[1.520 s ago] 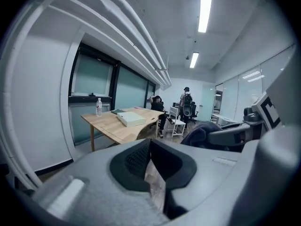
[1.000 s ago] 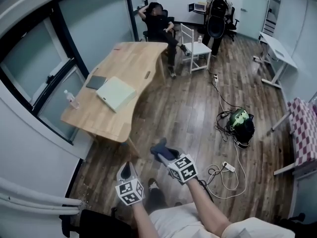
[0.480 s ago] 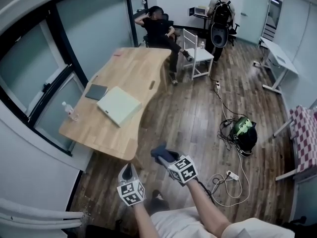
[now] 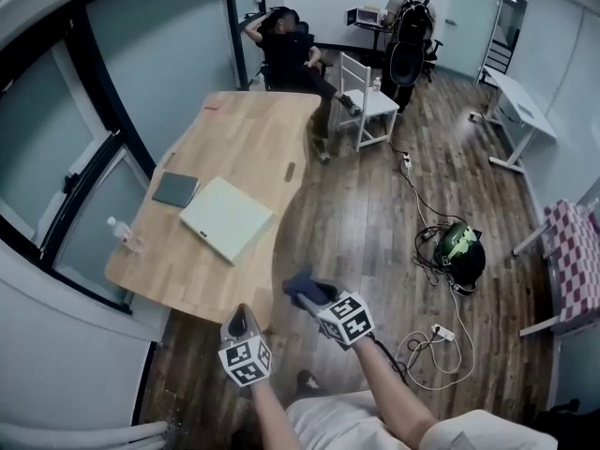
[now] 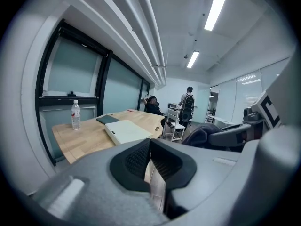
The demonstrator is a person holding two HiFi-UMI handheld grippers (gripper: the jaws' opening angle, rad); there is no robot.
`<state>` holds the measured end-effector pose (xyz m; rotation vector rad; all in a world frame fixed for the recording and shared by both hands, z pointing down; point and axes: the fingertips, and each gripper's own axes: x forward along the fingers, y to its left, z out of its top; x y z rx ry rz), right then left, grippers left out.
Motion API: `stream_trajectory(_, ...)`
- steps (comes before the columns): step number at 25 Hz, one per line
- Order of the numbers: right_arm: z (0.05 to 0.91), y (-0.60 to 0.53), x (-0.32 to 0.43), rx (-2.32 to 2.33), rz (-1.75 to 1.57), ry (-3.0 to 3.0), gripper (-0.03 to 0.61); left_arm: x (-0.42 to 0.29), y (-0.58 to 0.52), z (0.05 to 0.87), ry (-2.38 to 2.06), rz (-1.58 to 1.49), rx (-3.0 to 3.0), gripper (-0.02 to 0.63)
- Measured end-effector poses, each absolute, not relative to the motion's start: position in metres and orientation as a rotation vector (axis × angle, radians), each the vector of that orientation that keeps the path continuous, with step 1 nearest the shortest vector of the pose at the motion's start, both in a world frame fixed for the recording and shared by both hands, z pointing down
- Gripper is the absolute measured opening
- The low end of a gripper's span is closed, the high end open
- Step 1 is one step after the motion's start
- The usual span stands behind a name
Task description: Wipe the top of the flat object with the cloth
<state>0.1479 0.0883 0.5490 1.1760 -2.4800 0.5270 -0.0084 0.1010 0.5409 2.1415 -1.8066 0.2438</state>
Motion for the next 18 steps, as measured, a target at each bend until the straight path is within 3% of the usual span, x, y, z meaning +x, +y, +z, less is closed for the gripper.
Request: stream_trajectory(18, 0.581, -0.009, 0.067, 1.174, 0.546, -2.432, 0.140, -0.112, 0.005, 0.562, -1.837, 0.210, 2.070, 0.008)
